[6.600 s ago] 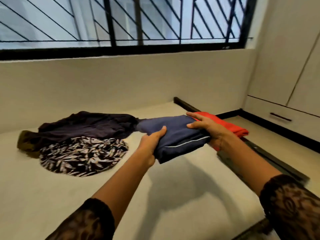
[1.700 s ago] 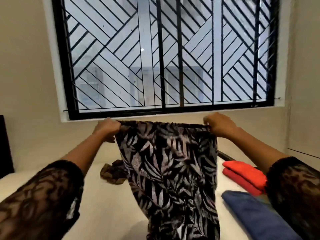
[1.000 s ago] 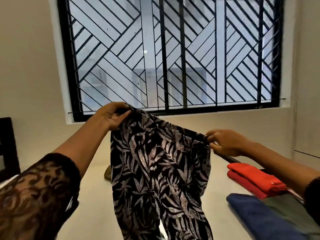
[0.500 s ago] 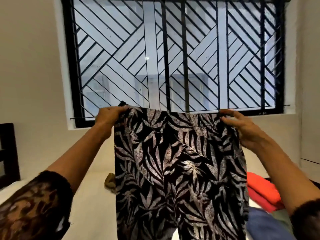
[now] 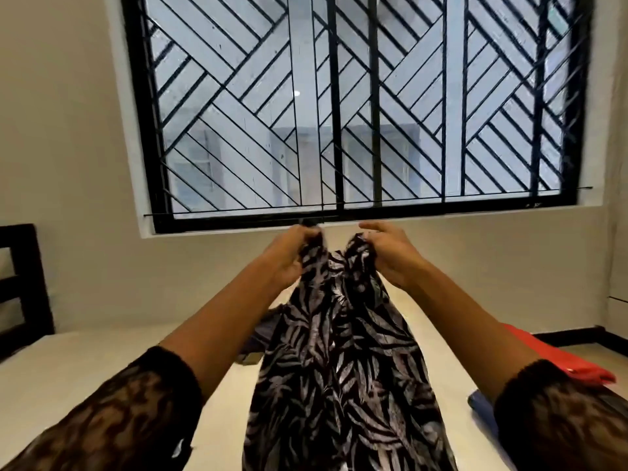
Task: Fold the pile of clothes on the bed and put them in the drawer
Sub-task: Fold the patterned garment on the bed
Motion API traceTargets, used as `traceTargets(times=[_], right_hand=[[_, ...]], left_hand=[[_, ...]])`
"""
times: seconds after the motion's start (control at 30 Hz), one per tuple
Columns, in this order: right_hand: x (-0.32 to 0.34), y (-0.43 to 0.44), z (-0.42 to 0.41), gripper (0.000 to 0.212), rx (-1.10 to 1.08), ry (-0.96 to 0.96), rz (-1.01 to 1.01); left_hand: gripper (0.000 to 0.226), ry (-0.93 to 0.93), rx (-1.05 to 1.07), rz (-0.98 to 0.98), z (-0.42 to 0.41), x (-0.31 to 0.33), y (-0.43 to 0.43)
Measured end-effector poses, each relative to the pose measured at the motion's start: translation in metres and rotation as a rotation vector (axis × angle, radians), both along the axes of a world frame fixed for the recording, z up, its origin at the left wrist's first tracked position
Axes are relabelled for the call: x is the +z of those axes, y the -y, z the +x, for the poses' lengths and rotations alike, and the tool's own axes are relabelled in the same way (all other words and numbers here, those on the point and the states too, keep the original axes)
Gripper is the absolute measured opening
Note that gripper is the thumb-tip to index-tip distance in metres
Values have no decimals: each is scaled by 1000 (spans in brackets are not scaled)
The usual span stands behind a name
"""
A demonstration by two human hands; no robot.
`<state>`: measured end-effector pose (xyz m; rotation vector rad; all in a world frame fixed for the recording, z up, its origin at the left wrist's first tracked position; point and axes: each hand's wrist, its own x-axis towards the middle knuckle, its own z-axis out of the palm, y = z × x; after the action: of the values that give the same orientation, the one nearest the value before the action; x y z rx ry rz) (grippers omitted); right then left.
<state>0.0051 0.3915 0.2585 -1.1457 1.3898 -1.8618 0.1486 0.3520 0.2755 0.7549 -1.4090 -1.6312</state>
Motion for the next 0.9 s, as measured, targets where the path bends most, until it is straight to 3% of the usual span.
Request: traceTargets(times=[0.07, 0.23, 0.3, 0.37, 0.4, 0.47, 0.53, 0.67, 0.77, 0.9], right_hand=[[6, 1, 19, 26, 13, -110, -37], [16, -9, 19, 34, 156, 9, -141], [18, -15, 13, 43, 180, -28, -142], [22, -19, 14, 56, 192, -71, -131], [25, -22, 17, 58, 203, -99, -133], [31, -29, 21, 60, 197, -168, -143], [33, -34, 25, 62, 142, -201, -157], [23, -41, 31, 52, 18, -131, -251], [1, -46, 33, 31, -147, -337, -300], [-54, -48, 21, 16, -233, -677, -311]], left_hand=[[16, 116, -50, -169, -12, 4, -17], [22, 357, 5, -605, -7, 21, -28], [23, 426, 133, -885, 0, 28, -21], [48, 529, 212, -1215, 4, 35, -17], [62, 563, 140, -1282, 5, 38, -14], [70, 610, -66, -1226, 6, 42, -15], [50, 607, -112, -1229, 4, 43, -16], [25, 651, 13, -1335, -6, 45, -17], [14, 694, 131, -1407, -12, 47, -16], [28, 679, 365, -1407, -5, 62, -8]])
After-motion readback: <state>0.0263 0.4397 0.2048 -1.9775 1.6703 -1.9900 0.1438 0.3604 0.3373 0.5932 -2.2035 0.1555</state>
